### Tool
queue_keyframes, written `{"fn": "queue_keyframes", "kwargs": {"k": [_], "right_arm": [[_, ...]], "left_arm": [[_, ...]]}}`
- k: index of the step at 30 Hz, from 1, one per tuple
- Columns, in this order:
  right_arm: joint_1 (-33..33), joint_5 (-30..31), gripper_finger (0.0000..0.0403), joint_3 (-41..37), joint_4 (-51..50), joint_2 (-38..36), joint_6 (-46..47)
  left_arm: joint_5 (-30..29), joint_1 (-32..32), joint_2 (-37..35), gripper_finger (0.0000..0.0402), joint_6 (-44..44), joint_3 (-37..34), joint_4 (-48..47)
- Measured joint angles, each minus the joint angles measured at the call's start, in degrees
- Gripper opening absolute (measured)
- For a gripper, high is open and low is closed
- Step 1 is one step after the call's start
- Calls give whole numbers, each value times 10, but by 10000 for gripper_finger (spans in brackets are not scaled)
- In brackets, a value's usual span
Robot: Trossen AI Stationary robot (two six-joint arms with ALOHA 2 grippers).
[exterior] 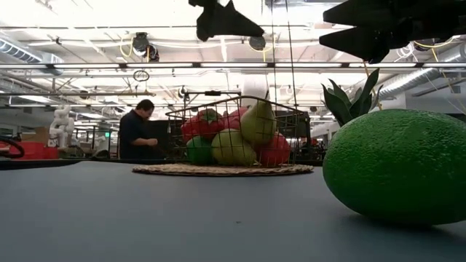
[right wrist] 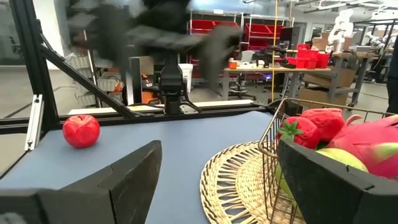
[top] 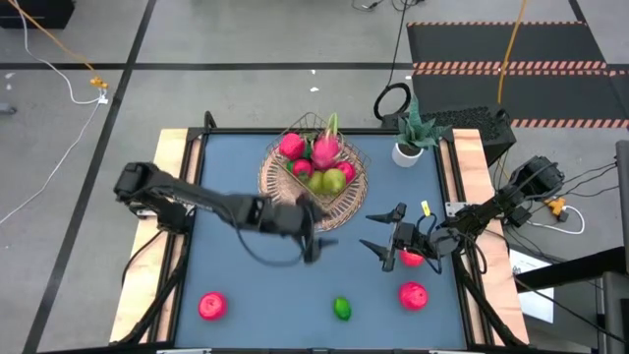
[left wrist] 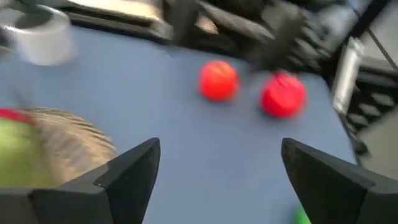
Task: Build produce basket
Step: Put the green lime into the gold wire basket
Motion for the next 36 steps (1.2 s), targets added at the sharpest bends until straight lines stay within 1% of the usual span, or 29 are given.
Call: {"fn": "queue_keyframes", "kwargs": {"k": [4, 8, 12, 14, 16, 18, 21, 25, 29, 33, 36], "right_arm": [[0, 0, 313, 0, 0, 0, 9], [-2, 0, 313, 0, 5, 0, 20], [-4, -1, 313, 0, 0, 0, 56], [0, -11, 313, 0, -21, 0, 88], [6, -30, 313, 0, -36, 0, 118], [17, -45, 313, 0, -39, 0, 129], [36, -44, 313, 0, -38, 0, 130], [53, -43, 313, 0, -36, 0, 137], [69, -42, 313, 0, -41, 8, 154], [79, -43, 313, 0, -42, 24, 161], [80, -42, 313, 0, -38, 30, 162]], "left_arm": [[-1, -67, 46, 309, 10, 0, 28], [-1, -112, 85, 287, 58, -1, 43], [-3, -135, 123, 273, 96, -1, 124], [-4, -142, 151, 272, 104, 0, 177], [-7, -146, 179, 274, 101, 0, 222], [-8, -147, 210, 280, 85, 0, 277], [-10, -146, 250, 293, 54, 0, 330], [-13, -147, 283, 313, 26, 0, 344], [-13, -149, 287, 330, 6, 0, 338], [-13, -155, 289, 337, 1, 0, 342], [-11, -160, 292, 334, 7, 0, 335]]}}
